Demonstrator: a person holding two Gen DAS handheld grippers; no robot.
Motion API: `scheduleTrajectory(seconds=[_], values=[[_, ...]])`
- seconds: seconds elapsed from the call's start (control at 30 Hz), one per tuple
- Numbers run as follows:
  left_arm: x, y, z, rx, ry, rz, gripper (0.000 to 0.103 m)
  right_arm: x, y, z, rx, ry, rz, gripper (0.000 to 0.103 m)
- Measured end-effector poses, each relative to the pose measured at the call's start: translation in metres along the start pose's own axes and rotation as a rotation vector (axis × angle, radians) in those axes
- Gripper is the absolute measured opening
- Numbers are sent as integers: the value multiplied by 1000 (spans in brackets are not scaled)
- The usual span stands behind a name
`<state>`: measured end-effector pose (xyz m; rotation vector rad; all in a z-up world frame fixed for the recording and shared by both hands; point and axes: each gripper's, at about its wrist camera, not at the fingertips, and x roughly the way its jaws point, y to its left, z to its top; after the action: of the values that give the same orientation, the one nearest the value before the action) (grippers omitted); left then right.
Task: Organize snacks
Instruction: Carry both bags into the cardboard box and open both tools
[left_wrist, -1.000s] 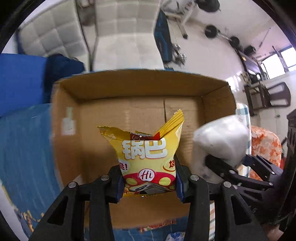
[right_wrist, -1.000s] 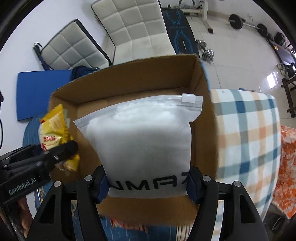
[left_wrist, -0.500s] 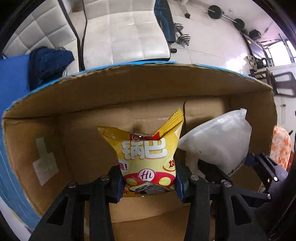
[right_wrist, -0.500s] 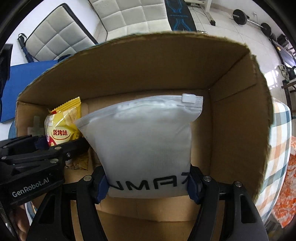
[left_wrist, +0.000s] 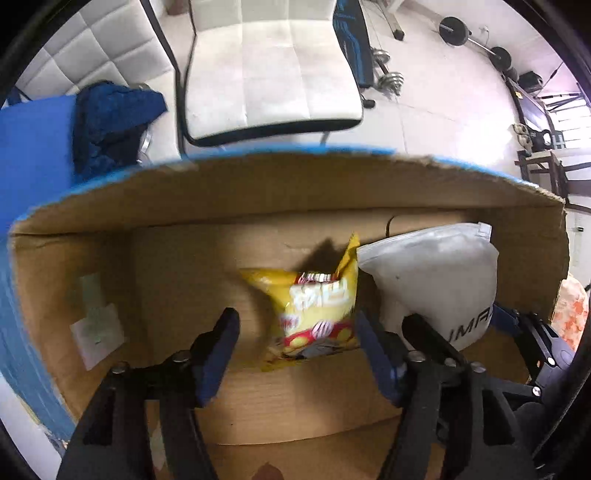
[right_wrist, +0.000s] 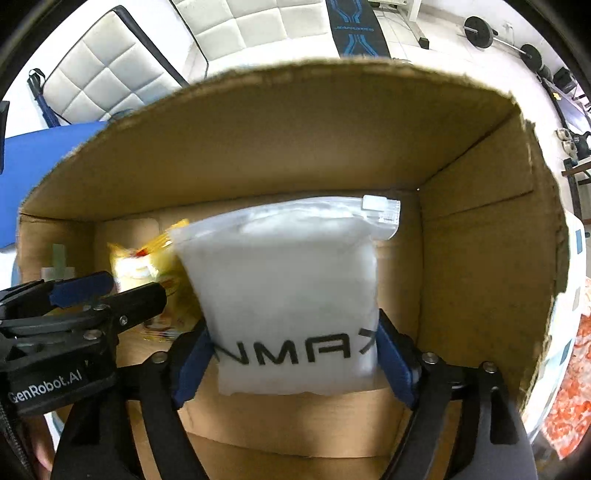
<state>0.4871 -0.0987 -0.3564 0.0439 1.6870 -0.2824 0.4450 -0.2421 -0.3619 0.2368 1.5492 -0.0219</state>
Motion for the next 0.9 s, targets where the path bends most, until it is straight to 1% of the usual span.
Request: scheduleTrajectory(seconds=[0.03,0.13,0.23,0.27,0.37,0.4,0.47,0.5,0.53,0.67,0.8,0.9], values=[[-5,0,-2,0,-13,21,74,-3,0,-1,-3,-6,1,87],[-18,4,-8,-7,-52,61,79,-12,2,-5,-12,-25,0,93],[-34,10,-20,-21,-100,87,86,-24,5,-14,-36,-47,-36,103],[-34,11,-20,-23,-112,98,88,-29,7,-15,-45,-57,-50,103],[-45,14,-31,-31,-154,111,98,-43,9,-36,-58,-75,-68,103],[-49,16,-37,-39,-169,111,102,-44,9,-38,-58,-77,-68,103],[-55,19,-49,-52,-201,111,102,-50,12,-41,-56,-78,-67,103],[-57,19,-54,-59,-215,110,102,-54,11,-49,-52,-81,-61,103],[-59,20,-59,-65,-226,112,102,-56,17,-50,-50,-83,-61,103],[-69,22,-84,-83,-270,101,102,-66,16,-76,-58,-100,-78,103],[-77,18,-104,-87,-301,106,102,-77,18,-100,-66,-108,-75,103],[-89,14,-123,-88,-339,116,102,-89,20,-119,-72,-136,-80,103]])
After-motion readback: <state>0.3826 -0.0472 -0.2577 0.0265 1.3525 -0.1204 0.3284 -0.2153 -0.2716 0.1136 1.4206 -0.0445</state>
